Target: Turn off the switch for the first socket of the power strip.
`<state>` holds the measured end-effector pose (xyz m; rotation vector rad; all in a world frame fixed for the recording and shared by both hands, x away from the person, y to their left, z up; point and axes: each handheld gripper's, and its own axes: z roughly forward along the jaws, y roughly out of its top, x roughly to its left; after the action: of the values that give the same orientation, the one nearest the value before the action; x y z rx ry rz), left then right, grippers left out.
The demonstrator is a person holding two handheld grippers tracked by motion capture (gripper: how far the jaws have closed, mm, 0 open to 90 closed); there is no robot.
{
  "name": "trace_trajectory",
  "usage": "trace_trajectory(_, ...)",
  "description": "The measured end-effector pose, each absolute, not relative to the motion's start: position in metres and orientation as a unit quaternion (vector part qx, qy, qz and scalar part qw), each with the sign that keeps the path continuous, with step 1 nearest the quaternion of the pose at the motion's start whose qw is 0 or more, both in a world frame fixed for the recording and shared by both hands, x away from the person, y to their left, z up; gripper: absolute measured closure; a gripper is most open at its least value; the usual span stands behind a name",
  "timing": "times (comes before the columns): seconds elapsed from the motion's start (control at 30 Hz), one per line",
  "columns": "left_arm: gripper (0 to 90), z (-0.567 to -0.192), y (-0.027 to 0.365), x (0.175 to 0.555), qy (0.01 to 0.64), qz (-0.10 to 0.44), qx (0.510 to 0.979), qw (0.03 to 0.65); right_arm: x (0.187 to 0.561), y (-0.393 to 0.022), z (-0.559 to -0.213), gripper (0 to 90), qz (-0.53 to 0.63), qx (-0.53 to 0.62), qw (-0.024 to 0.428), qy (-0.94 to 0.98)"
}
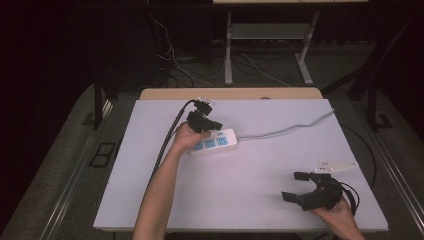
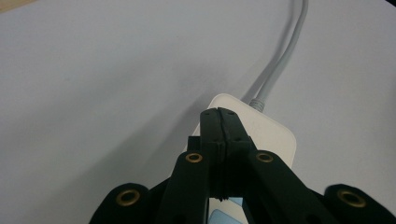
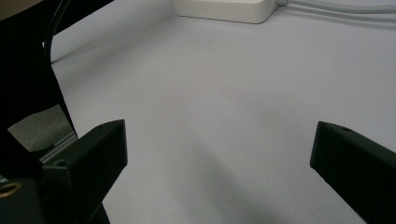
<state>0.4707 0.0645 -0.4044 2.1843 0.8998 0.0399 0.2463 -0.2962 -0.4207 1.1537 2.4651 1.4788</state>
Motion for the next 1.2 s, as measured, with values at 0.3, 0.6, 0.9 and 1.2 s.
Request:
trace_trajectory(0.3, 88.7, -0.411, 0.061, 0.472, 0.353, 0.009, 0.859, 0.371, 0.246, -0.296, -0.421, 3.7, 0.476, 0.371, 0.020, 0.797)
trace_trajectory(0.6, 88.8, -0.415, 0.059, 0.472, 0.352, 0.004, 0.869, 0.349, 0.247, -0.295, -0.421, 3.7, 0.475, 0.369, 0.019, 0.799)
trace_trajectory(0.9, 89.2, -0.413, 0.058, 0.474, 0.358, -0.004, 0.872, 0.334, 0.247, -0.294, -0.421, 3.7, 0.473, 0.366, 0.019, 0.801)
trace_trajectory(1.2, 89.5, -0.413, 0.063, 0.476, 0.359, -0.005, 0.873, 0.331, 0.246, -0.295, -0.420, 3.7, 0.474, 0.366, 0.020, 0.800)
